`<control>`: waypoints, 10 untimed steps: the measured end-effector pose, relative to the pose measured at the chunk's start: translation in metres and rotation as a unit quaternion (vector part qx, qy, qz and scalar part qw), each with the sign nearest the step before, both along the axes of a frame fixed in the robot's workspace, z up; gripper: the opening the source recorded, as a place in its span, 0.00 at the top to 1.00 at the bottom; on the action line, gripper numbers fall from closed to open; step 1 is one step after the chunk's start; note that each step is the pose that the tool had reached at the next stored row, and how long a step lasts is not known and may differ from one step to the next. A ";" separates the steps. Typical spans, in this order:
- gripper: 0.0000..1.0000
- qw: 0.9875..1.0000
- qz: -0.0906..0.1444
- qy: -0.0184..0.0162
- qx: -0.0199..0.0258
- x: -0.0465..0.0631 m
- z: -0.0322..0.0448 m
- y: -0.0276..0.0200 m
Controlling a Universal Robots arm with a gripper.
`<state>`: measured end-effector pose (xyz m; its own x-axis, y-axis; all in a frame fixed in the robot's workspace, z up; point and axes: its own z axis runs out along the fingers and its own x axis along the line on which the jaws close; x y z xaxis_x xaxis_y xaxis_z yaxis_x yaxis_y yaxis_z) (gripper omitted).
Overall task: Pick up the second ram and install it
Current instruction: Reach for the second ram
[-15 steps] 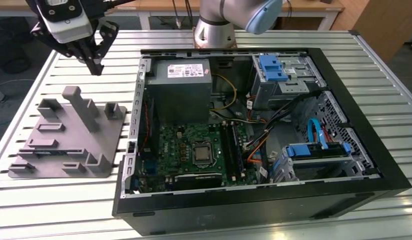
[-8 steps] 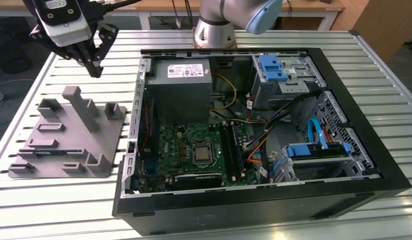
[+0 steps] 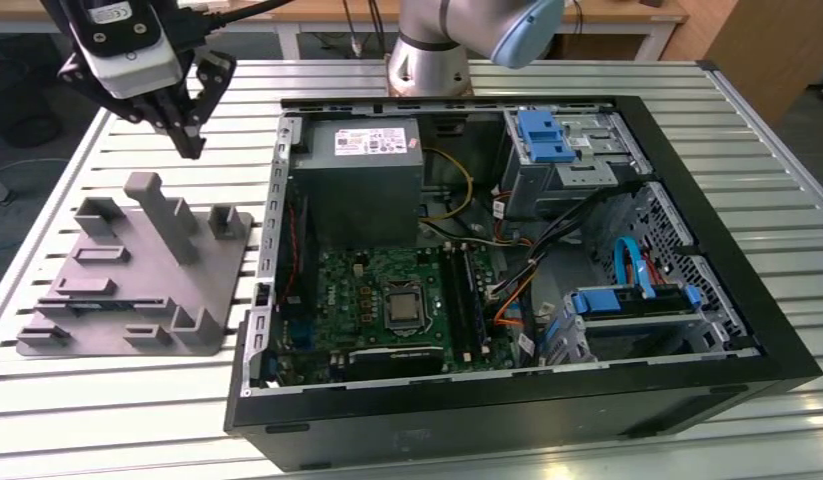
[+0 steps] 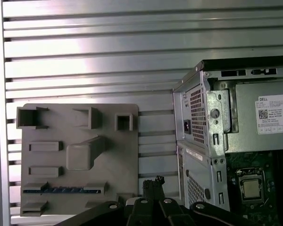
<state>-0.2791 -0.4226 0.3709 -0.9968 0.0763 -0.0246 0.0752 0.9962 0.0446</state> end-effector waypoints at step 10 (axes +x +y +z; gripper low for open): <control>0.90 1.000 0.000 0.000 0.000 0.000 -0.0018 -0.0023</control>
